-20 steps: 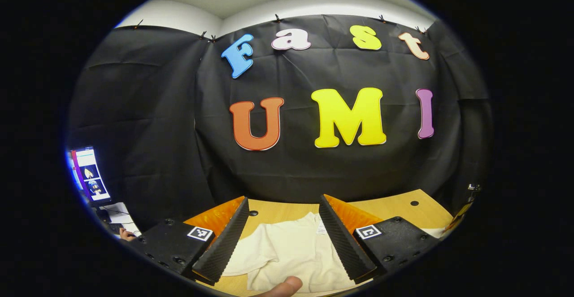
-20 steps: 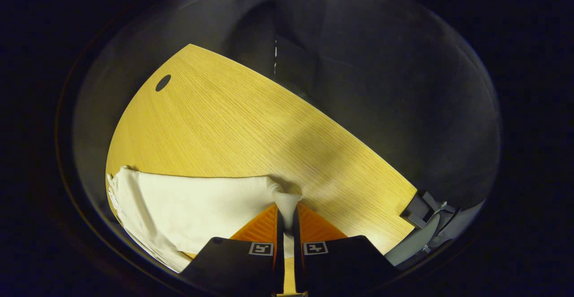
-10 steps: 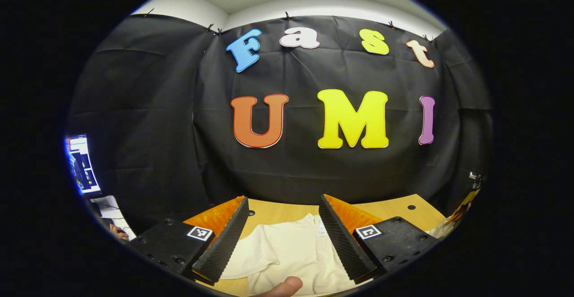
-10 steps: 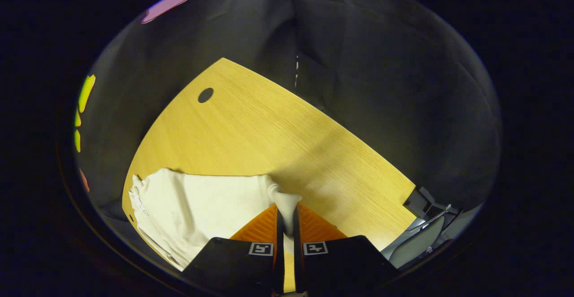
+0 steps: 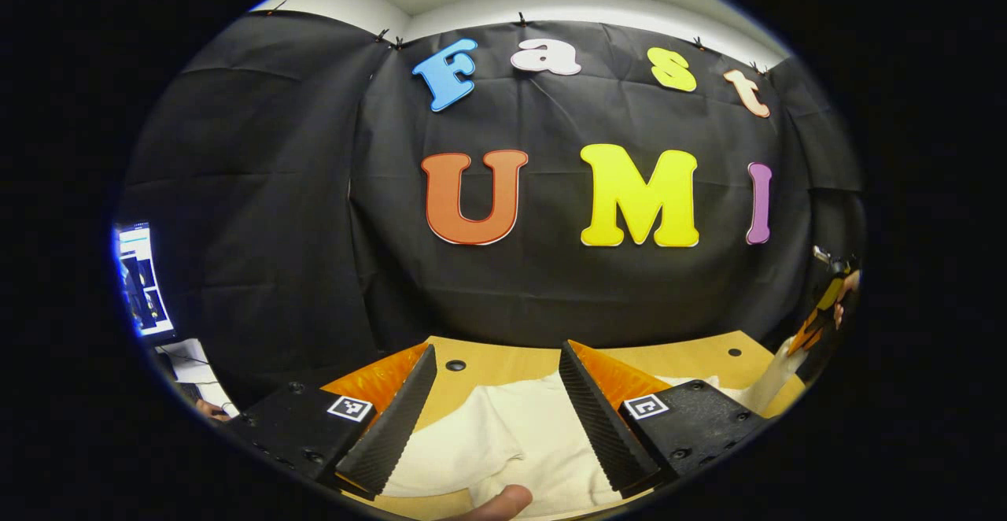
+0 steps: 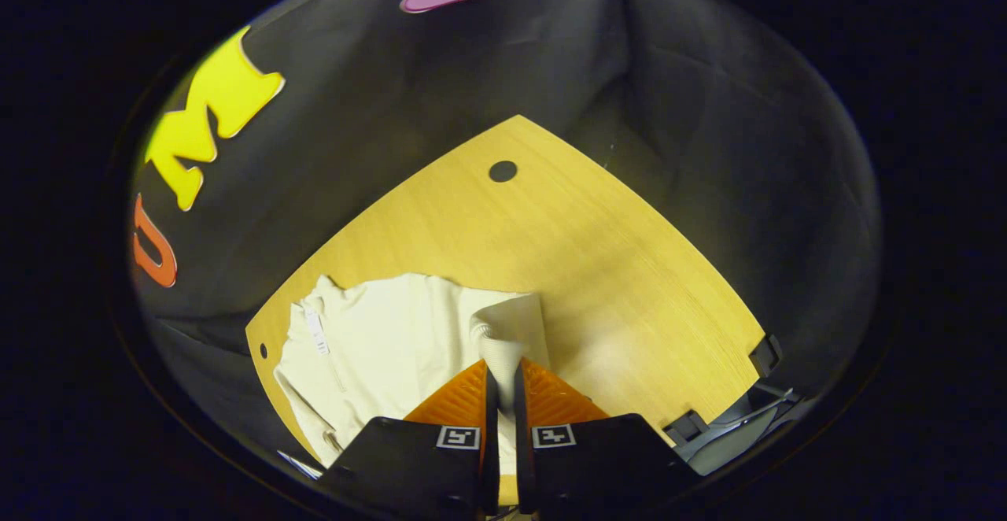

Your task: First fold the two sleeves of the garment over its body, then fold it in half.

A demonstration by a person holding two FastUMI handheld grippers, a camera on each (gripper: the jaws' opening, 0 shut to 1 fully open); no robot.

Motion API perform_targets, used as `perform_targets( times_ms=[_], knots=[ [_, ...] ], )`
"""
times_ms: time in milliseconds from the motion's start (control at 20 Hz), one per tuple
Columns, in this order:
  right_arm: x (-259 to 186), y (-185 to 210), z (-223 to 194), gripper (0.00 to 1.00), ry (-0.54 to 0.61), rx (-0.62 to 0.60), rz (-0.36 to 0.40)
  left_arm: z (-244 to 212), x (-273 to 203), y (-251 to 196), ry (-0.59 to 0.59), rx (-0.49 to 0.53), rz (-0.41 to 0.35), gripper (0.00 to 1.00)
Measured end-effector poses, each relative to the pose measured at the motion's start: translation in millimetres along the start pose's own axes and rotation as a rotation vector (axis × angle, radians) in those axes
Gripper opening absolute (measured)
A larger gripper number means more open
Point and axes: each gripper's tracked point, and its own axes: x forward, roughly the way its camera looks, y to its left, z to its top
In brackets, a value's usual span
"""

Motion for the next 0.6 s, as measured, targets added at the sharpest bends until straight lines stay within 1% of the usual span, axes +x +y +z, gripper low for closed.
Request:
perform_targets(
  times_ms=[50, 100, 150, 200, 400, 600],
  knots=[
    [-0.3, 21.9, -5.7, 0.07, 0.010, -0.028, 0.020, -3.3, -0.2, 6.2, 0.001, 0.003, 0.002, 1.00],
    [-0.4, 38.1, -10.7, 0.09, 0.019, -0.051, 0.032, -7.9, -0.2, 10.5, 0.007, 0.003, -0.001, 1.00],
    [0.9, 55.8, -15.1, 0.07, 0.025, -0.075, 0.045, -13.5, -0.3, 13.2, 0.014, 0.007, -0.004, 1.00],
    [2.7, 73.9, -20.5, 0.10, 0.031, -0.099, 0.061, -17.5, 0.6, 17.8, 0.022, 0.014, -0.001, 1.00],
    [10.5, 151.0, -46.5, 0.09, 0.061, -0.186, 0.121, -26.8, 5.3, 34.6, 0.033, 0.026, 0.003, 1.00],
    [24.5, 235.2, -83.1, 0.09, 0.119, -0.242, 0.190, -42.0, 7.7, 45.2, 0.059, -0.004, -0.005, 1.00]
  ],
)
